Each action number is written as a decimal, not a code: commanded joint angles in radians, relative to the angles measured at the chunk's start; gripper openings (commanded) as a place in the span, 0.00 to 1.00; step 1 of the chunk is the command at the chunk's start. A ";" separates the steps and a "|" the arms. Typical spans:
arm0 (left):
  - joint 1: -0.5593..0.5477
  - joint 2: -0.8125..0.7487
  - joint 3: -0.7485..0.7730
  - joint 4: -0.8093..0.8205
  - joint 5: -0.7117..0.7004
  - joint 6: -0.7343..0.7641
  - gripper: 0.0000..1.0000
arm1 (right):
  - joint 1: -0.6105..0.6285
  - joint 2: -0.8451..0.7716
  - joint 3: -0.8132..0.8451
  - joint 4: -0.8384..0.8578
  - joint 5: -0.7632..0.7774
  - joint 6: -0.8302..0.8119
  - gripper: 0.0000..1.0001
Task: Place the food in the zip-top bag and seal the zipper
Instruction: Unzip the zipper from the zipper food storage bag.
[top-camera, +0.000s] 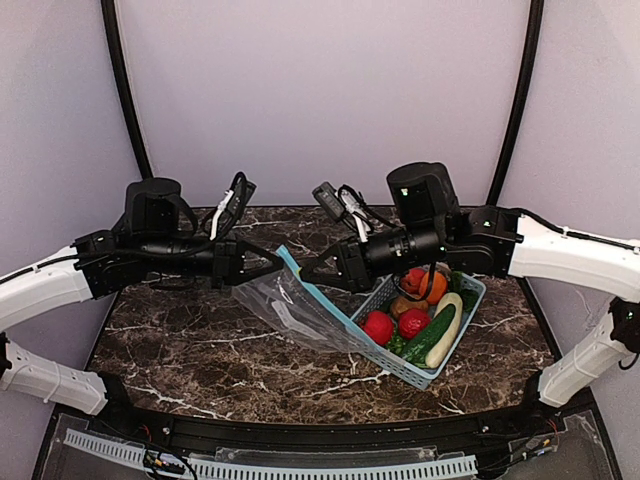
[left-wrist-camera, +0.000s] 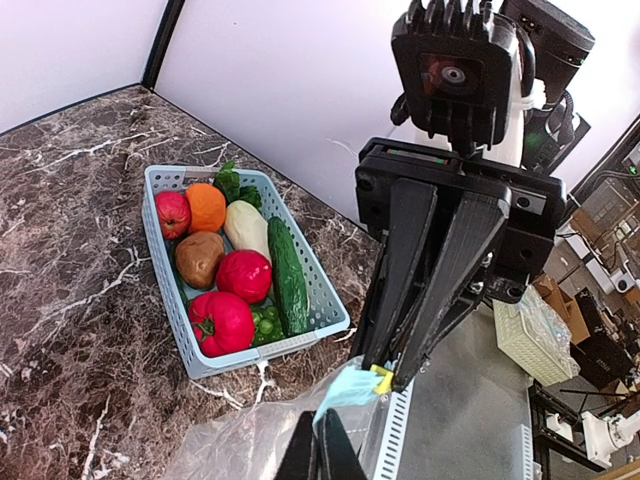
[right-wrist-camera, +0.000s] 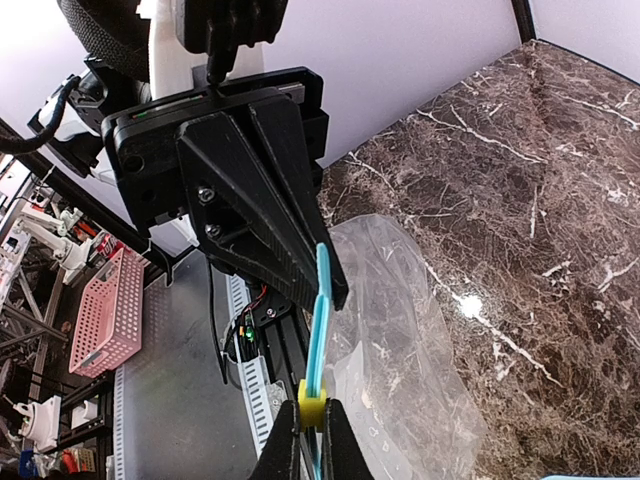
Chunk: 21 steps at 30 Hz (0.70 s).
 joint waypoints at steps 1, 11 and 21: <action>0.023 -0.022 -0.002 -0.011 -0.047 -0.016 0.01 | -0.001 0.009 -0.014 -0.014 -0.011 -0.006 0.00; 0.042 -0.018 -0.002 -0.010 -0.061 -0.033 0.01 | 0.000 0.012 -0.022 -0.019 -0.004 -0.004 0.00; 0.059 -0.015 0.002 -0.019 -0.065 -0.036 0.01 | -0.001 0.009 -0.041 -0.024 0.011 0.000 0.00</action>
